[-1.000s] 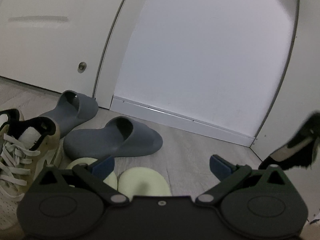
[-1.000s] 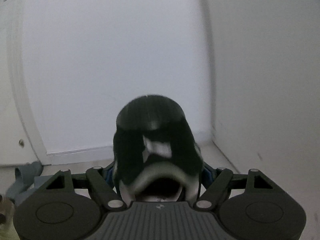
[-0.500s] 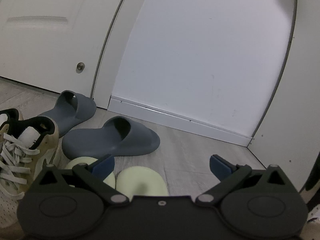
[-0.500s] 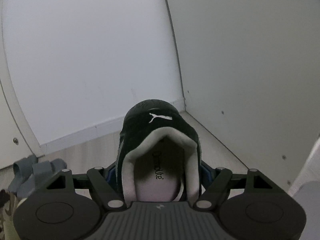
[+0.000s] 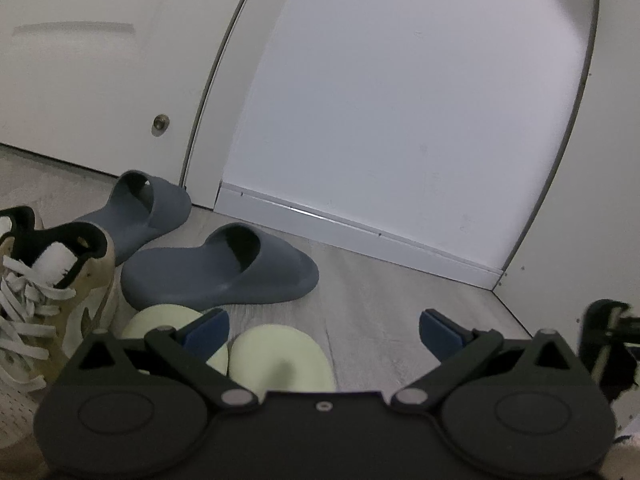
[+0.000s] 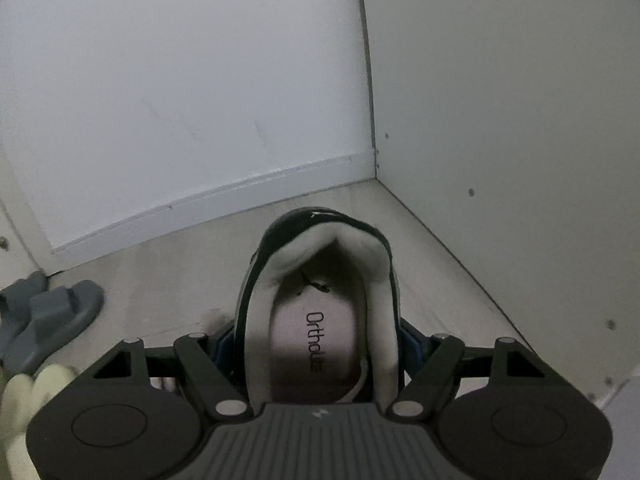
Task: Organize scattered shoes
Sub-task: 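Carry the Puma sneaker with the right tool and lower it beside its pair, then open the right tool and release the Puma sneaker, then move the left tool to a dark grey slide and grasp it, then lift and carry the grey slide with the left tool while the right tool reaches toward another grey slide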
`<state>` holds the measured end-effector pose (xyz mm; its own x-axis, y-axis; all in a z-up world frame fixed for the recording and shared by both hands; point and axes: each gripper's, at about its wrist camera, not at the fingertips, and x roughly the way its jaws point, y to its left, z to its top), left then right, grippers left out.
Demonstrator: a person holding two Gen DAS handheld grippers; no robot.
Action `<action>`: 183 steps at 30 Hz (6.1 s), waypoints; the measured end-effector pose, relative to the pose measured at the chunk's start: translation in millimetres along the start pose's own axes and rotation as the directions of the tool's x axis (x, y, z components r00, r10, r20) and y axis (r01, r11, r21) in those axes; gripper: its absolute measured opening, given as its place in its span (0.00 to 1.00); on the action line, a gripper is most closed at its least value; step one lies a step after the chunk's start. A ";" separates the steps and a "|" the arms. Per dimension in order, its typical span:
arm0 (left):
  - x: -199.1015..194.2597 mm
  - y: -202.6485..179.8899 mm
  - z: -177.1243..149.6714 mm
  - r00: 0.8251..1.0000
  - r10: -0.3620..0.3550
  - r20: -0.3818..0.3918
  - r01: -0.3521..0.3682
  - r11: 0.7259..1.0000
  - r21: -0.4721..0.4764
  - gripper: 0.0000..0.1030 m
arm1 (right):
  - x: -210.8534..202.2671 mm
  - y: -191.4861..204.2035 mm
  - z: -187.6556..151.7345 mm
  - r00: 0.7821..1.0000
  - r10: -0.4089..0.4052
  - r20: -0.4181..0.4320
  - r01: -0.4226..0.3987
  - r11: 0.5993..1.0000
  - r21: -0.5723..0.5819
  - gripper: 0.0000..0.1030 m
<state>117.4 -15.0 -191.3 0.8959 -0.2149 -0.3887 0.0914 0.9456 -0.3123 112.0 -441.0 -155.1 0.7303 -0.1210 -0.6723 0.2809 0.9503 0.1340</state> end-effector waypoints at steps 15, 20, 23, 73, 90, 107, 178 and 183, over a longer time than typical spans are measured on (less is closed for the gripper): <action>15.9 0.7 -4.9 0.998 0.018 -0.055 -0.018 1.000 0.003 1.00 | 93.8 9.4 -46.3 0.993 -0.018 -0.120 0.015 0.999 -0.029 0.74; 18.4 -1.8 -5.3 0.998 0.016 -0.053 -0.015 1.000 0.021 1.00 | 89.6 15.3 -44.9 0.990 -0.044 -0.137 0.043 0.999 -0.010 0.74; 17.8 -1.1 -5.0 0.999 0.016 -0.046 -0.015 1.000 0.018 1.00 | 76.6 25.3 -40.6 0.990 -0.044 -0.134 0.041 0.999 -0.023 0.74; 64.8 31.4 38.4 0.986 -0.116 -0.122 0.086 0.971 -0.223 0.99 | 53.7 115.2 25.8 0.840 0.543 0.025 -0.536 0.835 -0.122 0.99; 243.9 92.2 75.6 0.955 -0.151 -0.255 -0.033 0.801 -0.598 0.31 | 116.9 6.1 17.0 0.844 0.534 0.044 -0.534 0.831 0.155 0.99; 179.5 -126.3 107.3 0.902 -0.422 -0.095 0.344 0.833 -0.434 0.21 | 58.1 -91.5 26.4 0.848 0.365 0.384 -0.503 0.782 0.369 0.99; 189.1 156.6 164.5 0.913 0.374 -0.165 -0.407 0.799 -0.441 0.11 | 23.6 -51.3 -0.8 0.947 0.143 0.286 -0.166 0.984 0.059 1.00; 126.2 90.9 192.5 0.961 0.271 0.055 -0.233 0.901 -0.366 0.00 | 15.8 -59.8 -2.8 0.935 0.138 0.326 -0.191 0.972 0.136 1.00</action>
<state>322.4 90.9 -101.9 0.9096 0.0635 -0.4105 -0.2858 0.8128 -0.5077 105.0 -498.9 -175.8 0.9248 -0.0756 -0.3728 0.2182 0.9082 0.3572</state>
